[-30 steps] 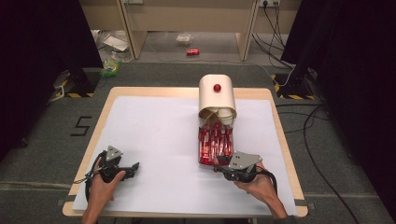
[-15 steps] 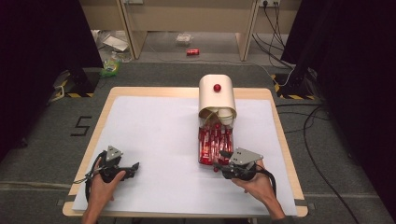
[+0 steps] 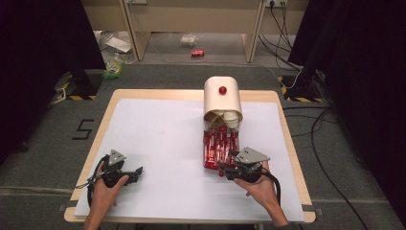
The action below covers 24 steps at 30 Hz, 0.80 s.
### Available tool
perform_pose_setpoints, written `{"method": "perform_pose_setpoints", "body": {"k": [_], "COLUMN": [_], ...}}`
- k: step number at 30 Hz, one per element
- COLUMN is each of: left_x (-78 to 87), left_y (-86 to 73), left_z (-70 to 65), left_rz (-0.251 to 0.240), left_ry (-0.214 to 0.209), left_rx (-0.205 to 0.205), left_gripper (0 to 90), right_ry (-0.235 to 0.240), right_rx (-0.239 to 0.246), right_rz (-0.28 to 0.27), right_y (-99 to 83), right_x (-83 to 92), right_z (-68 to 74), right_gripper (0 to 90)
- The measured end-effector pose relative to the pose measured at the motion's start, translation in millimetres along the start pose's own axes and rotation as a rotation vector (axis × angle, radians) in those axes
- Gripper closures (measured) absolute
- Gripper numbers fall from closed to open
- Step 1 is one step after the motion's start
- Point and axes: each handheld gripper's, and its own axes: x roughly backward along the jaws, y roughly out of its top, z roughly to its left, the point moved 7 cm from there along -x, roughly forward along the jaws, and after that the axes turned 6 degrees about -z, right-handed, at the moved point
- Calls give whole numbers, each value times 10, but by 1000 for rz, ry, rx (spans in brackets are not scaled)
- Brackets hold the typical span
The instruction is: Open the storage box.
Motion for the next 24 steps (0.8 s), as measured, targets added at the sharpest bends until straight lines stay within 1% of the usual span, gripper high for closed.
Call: {"method": "perform_pose_setpoints", "body": {"k": [4,10,13,18,24], "left_x": [-1,-1,-2,-1,-1], "left_y": [0,0,0,0,-1], "left_z": [0,0,1,1,1], "left_rz": [0,0,0,1,1], "left_ry": [-2,-2,-2,-2,-2], "left_rx": [3,4,3,3,3], "left_gripper": [108,108,109,109,109], "right_ry": [-23,-48,-54,-53,-76], "right_rx": [-24,-41,-50,-50,-66], "right_rz": [-6,-7,-8,-1,7], "right_y": [25,45,59,78,98], "right_x": [-14,-51,-74,-110,-136], "right_z": [-11,-19,-18,-1,-24], "right_gripper": [380,377,376,374,370]}}
